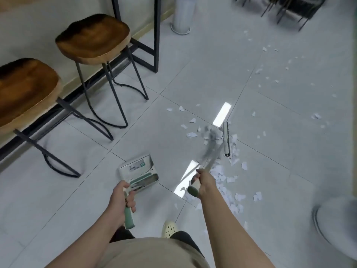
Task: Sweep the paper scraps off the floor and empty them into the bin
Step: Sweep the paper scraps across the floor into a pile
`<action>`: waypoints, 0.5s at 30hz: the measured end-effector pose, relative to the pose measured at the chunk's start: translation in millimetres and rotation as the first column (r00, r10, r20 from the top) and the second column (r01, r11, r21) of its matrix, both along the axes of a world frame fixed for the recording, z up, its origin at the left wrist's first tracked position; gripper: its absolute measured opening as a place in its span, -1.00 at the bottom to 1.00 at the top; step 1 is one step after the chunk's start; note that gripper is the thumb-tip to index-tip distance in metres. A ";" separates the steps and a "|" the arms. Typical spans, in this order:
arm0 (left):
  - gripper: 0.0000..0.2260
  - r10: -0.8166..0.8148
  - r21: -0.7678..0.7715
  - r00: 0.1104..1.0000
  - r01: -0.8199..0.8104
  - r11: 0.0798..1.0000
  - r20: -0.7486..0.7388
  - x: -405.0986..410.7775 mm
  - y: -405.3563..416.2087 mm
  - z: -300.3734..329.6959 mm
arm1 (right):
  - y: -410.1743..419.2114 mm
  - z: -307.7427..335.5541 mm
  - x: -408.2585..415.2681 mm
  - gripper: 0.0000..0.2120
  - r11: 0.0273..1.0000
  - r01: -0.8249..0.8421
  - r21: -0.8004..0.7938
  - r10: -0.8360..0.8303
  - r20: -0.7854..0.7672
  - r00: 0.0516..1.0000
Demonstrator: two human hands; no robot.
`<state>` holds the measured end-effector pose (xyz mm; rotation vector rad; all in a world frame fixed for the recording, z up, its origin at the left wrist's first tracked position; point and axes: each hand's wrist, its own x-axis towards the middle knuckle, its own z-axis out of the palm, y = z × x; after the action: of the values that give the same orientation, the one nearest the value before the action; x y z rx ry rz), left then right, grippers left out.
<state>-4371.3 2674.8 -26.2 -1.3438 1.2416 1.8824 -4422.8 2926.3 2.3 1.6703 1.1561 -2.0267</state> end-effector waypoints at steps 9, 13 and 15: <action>-0.74 -0.434 -0.006 0.899 0.434 0.901 -0.063 -80.1 -1.6 3.9 | -71.7 31.9 22.9 -0.86 0.925 0.356 0.133 -0.365 0.045 0.930; -0.75 -0.590 -0.047 0.804 0.588 0.807 -0.079 -80.9 8.8 -3.2 | -95.9 33.1 47.7 -0.79 0.847 0.487 0.214 -0.516 0.107 0.850; -0.78 -0.648 -0.089 0.757 0.642 0.762 -0.083 -77.6 6.0 -6.6 | -99.4 32.1 61.5 -0.84 0.758 0.632 0.160 -0.648 0.085 0.757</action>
<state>-4448.8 2680.8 -32.8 -0.6849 1.5698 1.4315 -4361.3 2826.9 34.4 2.4932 0.7129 -2.1735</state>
